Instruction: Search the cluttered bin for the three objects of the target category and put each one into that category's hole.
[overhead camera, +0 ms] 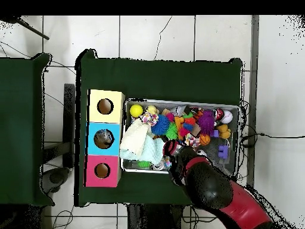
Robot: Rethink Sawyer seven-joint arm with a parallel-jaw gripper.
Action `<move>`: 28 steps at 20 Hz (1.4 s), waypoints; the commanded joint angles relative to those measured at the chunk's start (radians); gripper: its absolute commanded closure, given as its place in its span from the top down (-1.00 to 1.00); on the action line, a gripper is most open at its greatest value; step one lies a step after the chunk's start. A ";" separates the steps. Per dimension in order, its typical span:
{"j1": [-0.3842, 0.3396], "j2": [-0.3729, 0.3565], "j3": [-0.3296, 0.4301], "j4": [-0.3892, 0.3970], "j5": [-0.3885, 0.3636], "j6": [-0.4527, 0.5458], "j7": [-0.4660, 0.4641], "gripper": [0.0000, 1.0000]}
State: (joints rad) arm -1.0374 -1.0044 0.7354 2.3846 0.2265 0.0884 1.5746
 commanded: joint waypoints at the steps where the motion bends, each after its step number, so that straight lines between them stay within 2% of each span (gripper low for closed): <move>1: 0.094 0.063 -0.218 -0.117 -0.109 0.056 0.034 1.00; 3: 0.178 0.084 -0.372 -0.207 -0.209 0.089 -0.038 1.00; 6: 0.278 0.130 -0.529 -0.321 -0.357 0.086 -0.081 1.00; 12: 0.386 0.254 -0.708 -0.483 -0.587 -0.030 -0.066 1.00; 16: 0.383 0.289 -0.720 -0.544 -0.689 -0.052 -0.043 1.00; 22: 0.267 0.314 -0.597 -0.604 -0.833 -0.042 -0.074 1.00; 26: 0.221 0.344 -0.549 -0.649 -0.904 -0.041 -0.069 1.00; 28: 0.245 0.374 -0.573 -0.688 -0.906 -0.057 -0.025 1.00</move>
State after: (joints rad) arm -0.7806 -0.7192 0.1378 1.8896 -0.5718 0.0855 1.5746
